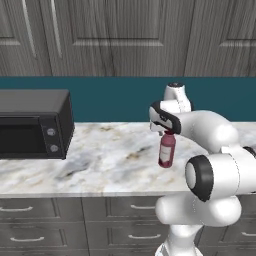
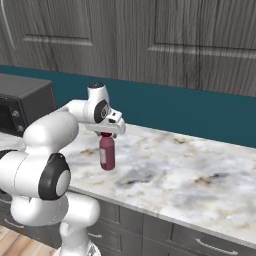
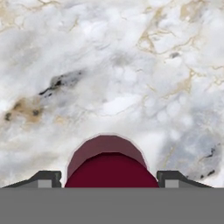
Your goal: Place the drinks on the dining counter in a tight cluster.
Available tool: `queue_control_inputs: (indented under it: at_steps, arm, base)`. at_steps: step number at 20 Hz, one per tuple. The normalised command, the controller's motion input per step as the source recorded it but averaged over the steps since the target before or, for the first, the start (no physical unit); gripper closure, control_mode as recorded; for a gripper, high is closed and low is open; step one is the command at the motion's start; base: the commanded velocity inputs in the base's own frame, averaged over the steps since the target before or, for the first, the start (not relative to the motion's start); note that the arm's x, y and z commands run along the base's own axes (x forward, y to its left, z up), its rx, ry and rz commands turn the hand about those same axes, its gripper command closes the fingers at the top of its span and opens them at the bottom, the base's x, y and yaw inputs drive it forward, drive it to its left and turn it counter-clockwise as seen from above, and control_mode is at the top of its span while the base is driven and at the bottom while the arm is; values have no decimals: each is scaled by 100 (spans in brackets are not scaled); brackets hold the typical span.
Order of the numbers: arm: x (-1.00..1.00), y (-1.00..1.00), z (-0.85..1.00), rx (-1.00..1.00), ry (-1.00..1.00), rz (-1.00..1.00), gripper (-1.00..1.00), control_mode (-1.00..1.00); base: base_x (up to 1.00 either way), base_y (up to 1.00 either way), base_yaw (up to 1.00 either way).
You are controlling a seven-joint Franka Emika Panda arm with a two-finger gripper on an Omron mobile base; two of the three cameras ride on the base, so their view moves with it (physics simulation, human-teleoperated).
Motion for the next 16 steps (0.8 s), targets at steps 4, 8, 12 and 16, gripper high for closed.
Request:
queue_control_inputs:
  at_steps: [4,8,12,16]
  arm:
    - [-25,0,-12,1,1,0,100,-100]
    - [-53,2,0,7,0,0,100,-100]
    - [-56,7,13,5,-5,0,100,-100]
    - [-36,13,22,0,-11,0,100,-100]
  base:
    - [0,0,0]
    - [0,0,0]
    - [0,0,0]
    - [0,0,0]
